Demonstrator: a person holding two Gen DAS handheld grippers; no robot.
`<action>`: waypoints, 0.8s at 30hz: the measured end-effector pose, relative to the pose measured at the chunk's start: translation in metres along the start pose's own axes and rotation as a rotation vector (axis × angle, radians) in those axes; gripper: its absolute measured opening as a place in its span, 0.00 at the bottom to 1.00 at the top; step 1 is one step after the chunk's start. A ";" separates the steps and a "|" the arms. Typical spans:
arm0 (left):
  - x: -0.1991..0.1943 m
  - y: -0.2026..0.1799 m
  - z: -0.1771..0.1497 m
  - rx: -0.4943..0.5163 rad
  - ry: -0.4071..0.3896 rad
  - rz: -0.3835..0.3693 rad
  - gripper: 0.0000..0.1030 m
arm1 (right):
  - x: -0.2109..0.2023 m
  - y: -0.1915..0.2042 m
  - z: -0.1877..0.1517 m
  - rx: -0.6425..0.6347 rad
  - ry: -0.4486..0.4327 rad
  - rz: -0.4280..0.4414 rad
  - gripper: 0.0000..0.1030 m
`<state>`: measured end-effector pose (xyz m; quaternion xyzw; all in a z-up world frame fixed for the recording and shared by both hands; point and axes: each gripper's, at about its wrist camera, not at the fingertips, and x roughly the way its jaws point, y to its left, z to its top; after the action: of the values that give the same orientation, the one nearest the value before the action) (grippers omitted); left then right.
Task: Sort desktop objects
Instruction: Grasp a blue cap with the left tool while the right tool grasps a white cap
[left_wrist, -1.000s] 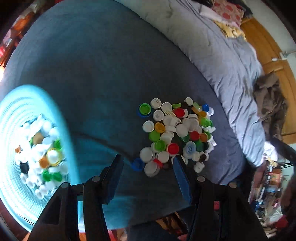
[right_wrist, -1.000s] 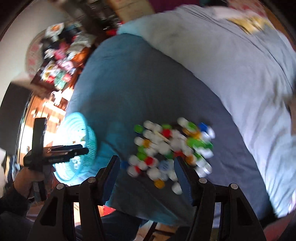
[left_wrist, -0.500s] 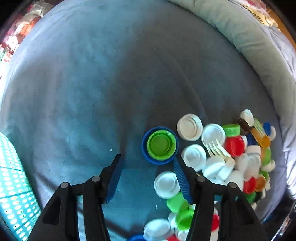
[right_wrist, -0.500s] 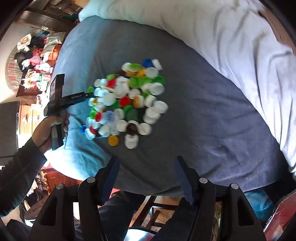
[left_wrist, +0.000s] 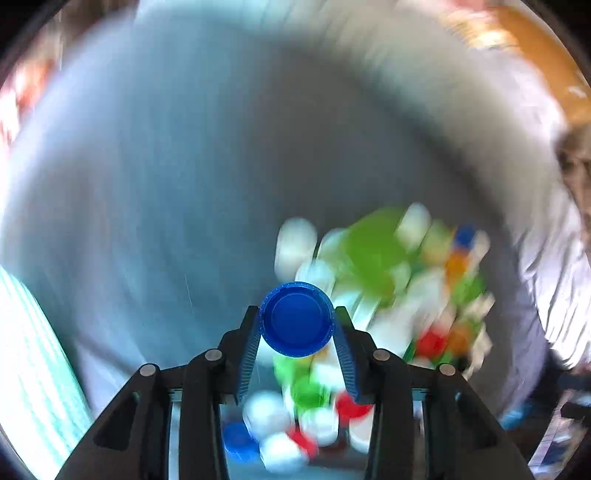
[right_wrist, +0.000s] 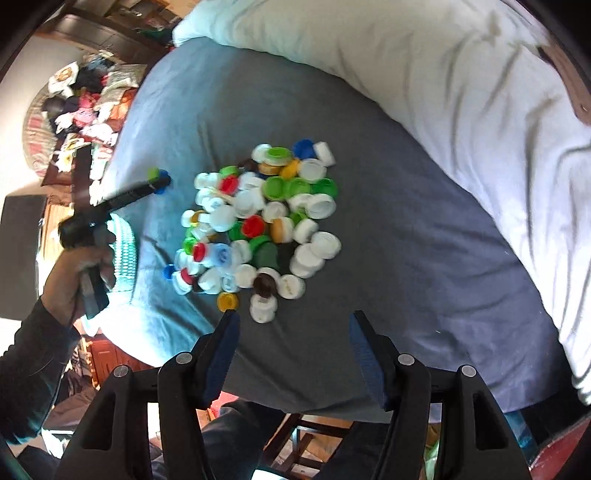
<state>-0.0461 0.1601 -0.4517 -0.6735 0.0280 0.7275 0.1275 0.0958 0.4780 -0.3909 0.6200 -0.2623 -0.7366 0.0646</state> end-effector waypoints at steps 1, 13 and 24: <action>0.000 0.000 -0.005 0.023 0.010 0.015 0.39 | 0.005 0.004 0.001 -0.006 0.011 0.007 0.63; -0.049 0.004 -0.034 0.019 -0.008 -0.020 0.39 | 0.022 0.005 0.047 -0.052 -0.100 -0.025 0.51; -0.062 -0.026 -0.035 0.022 -0.010 -0.106 0.39 | 0.104 -0.022 0.152 -0.152 -0.090 -0.112 0.41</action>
<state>-0.0025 0.1686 -0.3906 -0.6691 -0.0003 0.7226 0.1735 -0.0660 0.5000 -0.4785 0.5935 -0.1731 -0.7839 0.0582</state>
